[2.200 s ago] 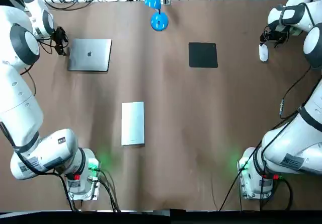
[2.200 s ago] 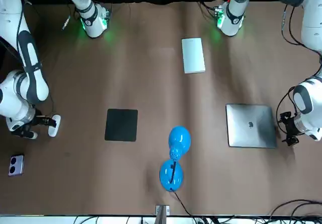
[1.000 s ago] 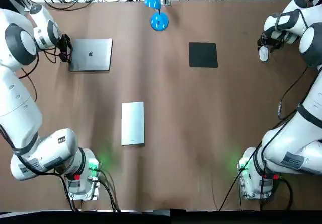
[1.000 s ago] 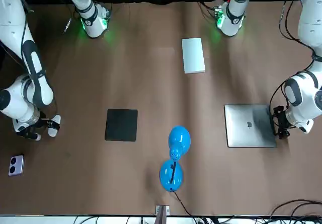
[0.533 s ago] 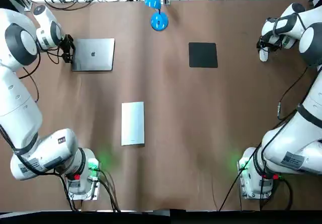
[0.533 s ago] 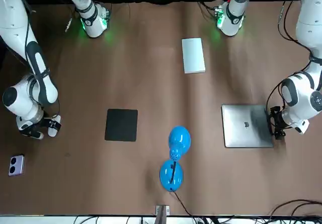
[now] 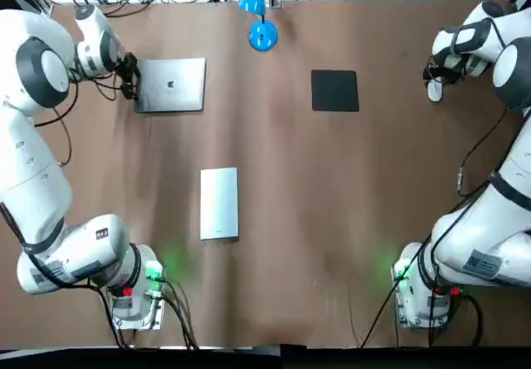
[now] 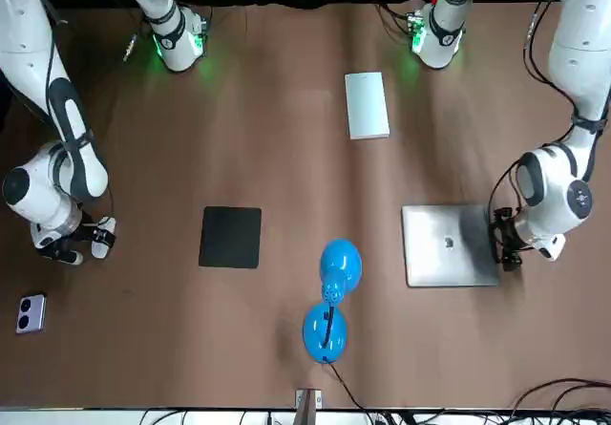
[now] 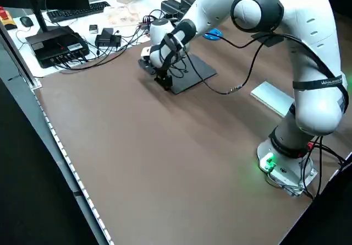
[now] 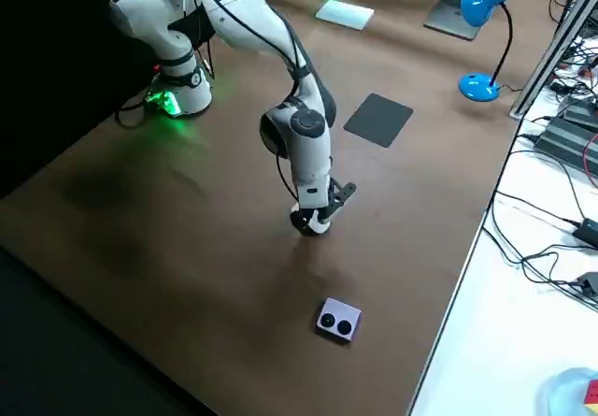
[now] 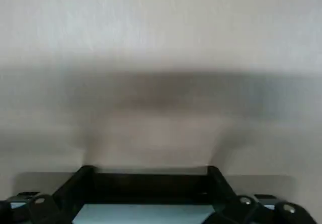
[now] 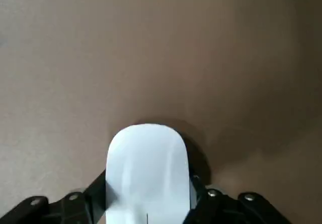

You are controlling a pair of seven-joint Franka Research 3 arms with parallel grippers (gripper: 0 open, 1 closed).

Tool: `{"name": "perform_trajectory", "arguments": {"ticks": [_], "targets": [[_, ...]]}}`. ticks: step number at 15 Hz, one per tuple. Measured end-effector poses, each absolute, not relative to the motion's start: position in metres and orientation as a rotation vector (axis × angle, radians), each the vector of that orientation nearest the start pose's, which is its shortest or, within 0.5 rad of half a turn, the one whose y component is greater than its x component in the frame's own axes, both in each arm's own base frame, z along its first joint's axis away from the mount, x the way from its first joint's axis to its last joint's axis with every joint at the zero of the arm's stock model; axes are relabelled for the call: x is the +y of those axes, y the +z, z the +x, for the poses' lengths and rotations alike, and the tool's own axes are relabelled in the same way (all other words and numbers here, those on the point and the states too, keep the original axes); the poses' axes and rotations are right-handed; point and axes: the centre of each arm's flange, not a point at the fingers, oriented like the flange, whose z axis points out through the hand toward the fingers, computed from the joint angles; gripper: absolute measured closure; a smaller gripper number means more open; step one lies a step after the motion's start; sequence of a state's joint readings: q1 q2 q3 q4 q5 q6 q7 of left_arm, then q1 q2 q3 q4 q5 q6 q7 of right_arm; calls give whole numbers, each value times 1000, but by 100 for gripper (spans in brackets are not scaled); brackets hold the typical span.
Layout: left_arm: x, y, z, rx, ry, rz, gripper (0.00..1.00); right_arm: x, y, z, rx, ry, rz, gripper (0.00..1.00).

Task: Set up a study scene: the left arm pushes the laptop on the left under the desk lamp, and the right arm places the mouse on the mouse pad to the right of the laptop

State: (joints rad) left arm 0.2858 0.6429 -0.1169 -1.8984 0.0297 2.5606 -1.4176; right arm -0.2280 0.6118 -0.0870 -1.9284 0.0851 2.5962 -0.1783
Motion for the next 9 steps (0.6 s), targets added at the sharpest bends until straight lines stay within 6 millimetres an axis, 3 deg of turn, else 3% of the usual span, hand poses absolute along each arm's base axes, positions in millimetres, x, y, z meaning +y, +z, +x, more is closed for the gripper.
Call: {"name": "perform_trajectory", "arguments": {"ticks": [5,6,9], "targets": [[16,159,627,2127,-43,2240,0,-173,213,620,313,-26,-3113,39],[-20,157,625,2097,-54,2275,0,-153,231,626,332,-27,-3104,39],[-58,155,620,2109,-65,2271,0,-105,244,636,356,-38,-3096,39]]}}
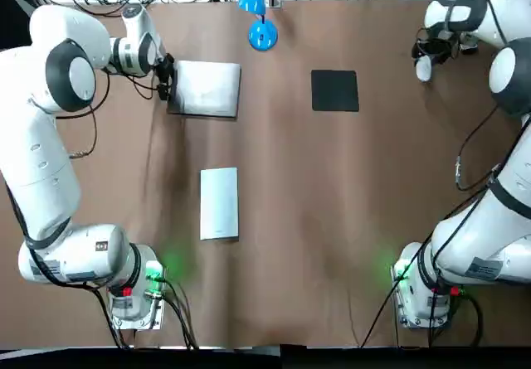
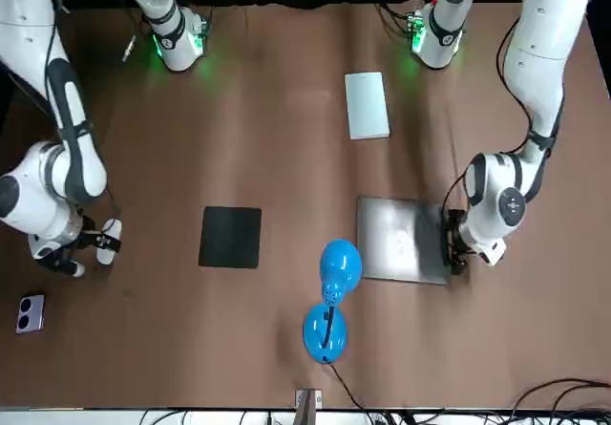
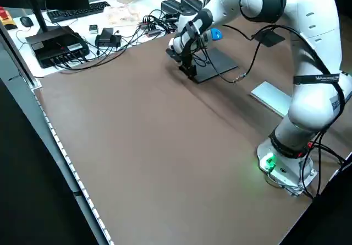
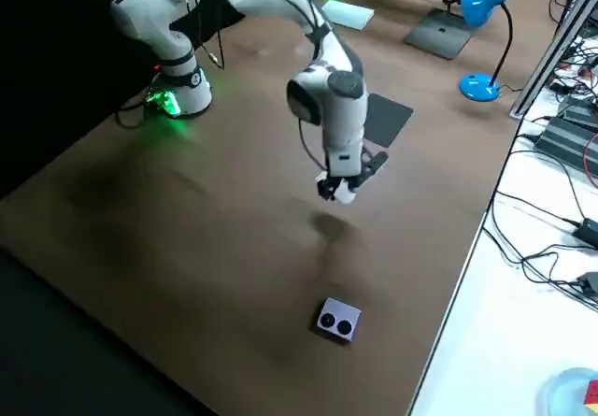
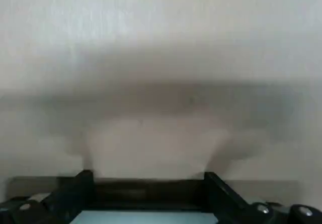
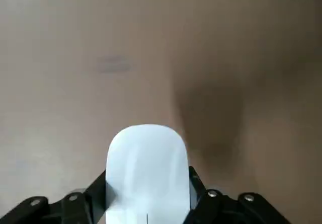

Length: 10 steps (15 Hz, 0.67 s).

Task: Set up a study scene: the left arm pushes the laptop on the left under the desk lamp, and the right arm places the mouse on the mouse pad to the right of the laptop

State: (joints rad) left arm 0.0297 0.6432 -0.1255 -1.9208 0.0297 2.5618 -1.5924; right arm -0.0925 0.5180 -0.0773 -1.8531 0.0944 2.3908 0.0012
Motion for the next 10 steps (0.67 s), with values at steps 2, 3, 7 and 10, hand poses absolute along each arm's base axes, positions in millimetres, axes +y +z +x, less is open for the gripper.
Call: {"name": "perform_trajectory", "arguments": {"ticks": [2,3,7,10], "targets": [[-77,155,618,-2181,70,-2314,0,-70,249,640,350,-22,-3093,39],[-86,155,616,-2190,71,-2305,0,-54,251,642,341,-24,-3093,39],[-134,155,609,-2222,72,-2279,0,12,254,644,276,-30,-3094,39],[-178,154,600,-2227,91,-2292,0,63,256,644,185,-64,-3097,39]]}}
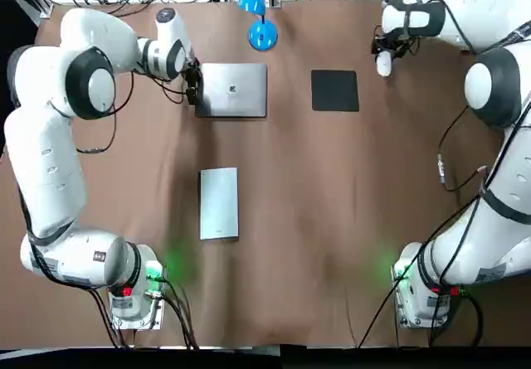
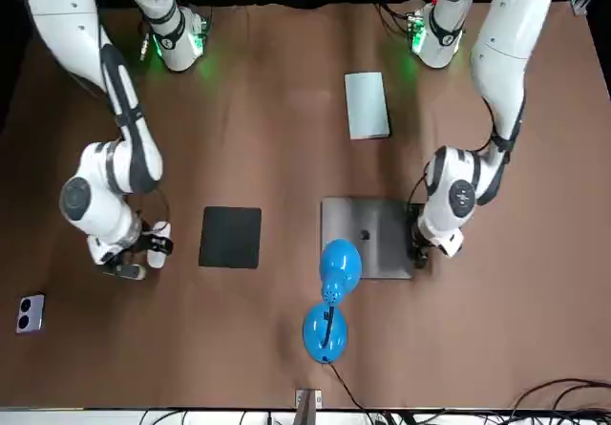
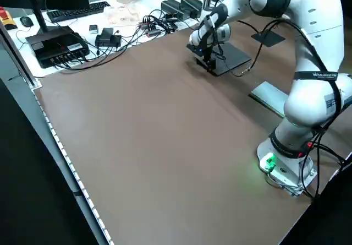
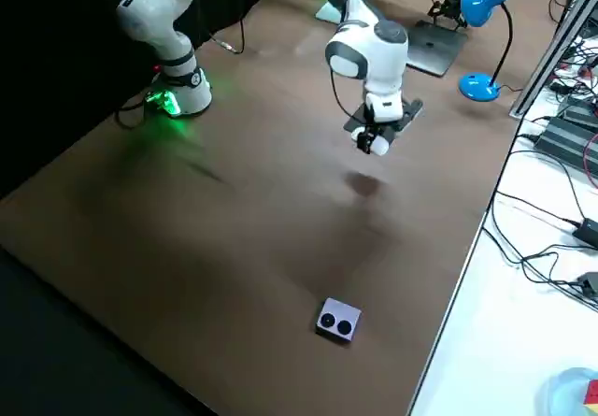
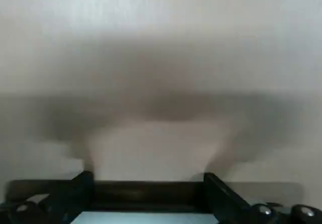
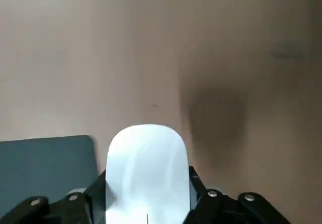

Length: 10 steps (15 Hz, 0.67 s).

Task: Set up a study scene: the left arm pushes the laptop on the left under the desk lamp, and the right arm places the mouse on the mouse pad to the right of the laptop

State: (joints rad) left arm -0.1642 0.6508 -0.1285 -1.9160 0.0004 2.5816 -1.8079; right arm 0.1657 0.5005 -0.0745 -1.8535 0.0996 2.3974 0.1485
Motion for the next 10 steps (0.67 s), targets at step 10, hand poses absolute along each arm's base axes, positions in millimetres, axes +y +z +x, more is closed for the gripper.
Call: {"name": "perform_trajectory", "arguments": {"ticks": [10], "targets": [[-269,144,579,-2236,132,-2302,0,161,235,620,67,-260,-3066,39]]}}
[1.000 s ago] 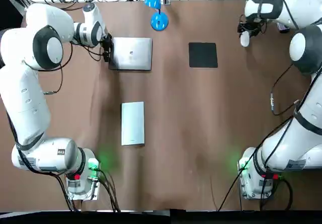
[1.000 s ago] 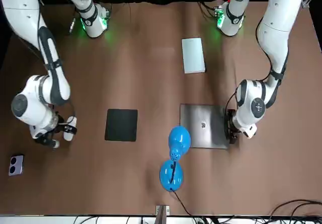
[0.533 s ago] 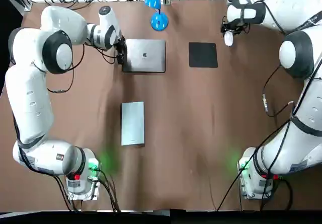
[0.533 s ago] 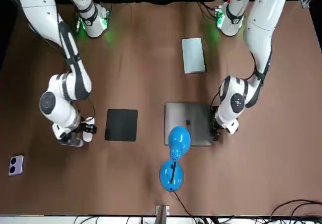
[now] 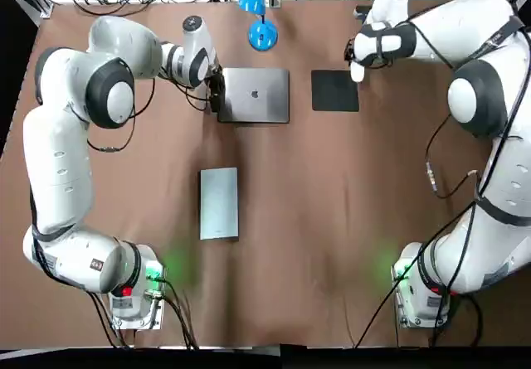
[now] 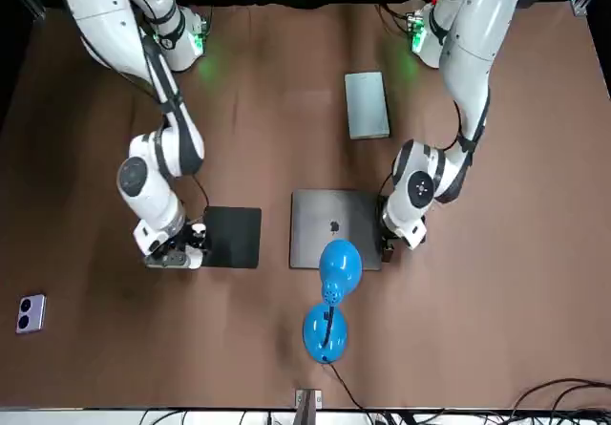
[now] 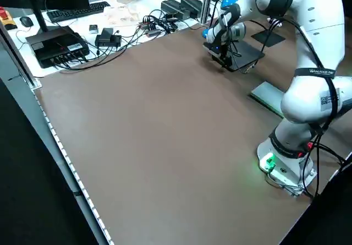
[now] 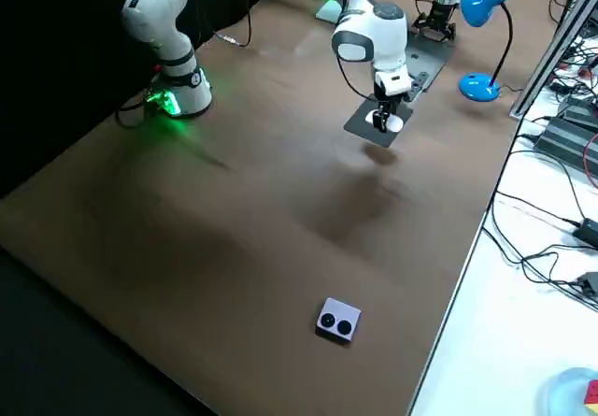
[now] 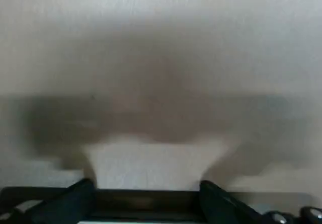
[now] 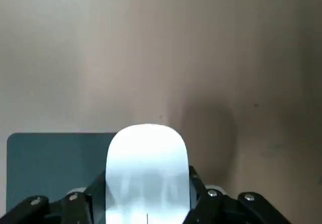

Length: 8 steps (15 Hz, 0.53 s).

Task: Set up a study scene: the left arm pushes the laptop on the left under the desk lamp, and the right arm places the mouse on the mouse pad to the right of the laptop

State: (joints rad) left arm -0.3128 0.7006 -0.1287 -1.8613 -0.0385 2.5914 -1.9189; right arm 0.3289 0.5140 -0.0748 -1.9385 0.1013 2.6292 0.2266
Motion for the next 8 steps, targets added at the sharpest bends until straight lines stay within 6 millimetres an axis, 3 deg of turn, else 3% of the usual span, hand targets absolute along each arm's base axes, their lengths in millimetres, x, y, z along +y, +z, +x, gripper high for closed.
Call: {"name": "perform_trajectory", "arguments": {"ticks": [1,4,8], "targets": [[-281,139,577,-2251,149,-2289,0,169,219,613,73,-264,-3067,39],[-293,139,577,-2280,177,-2275,0,184,197,603,105,-286,-3059,39],[-300,139,577,-2302,185,-2259,0,218,184,588,101,-283,-3052,39]]}}
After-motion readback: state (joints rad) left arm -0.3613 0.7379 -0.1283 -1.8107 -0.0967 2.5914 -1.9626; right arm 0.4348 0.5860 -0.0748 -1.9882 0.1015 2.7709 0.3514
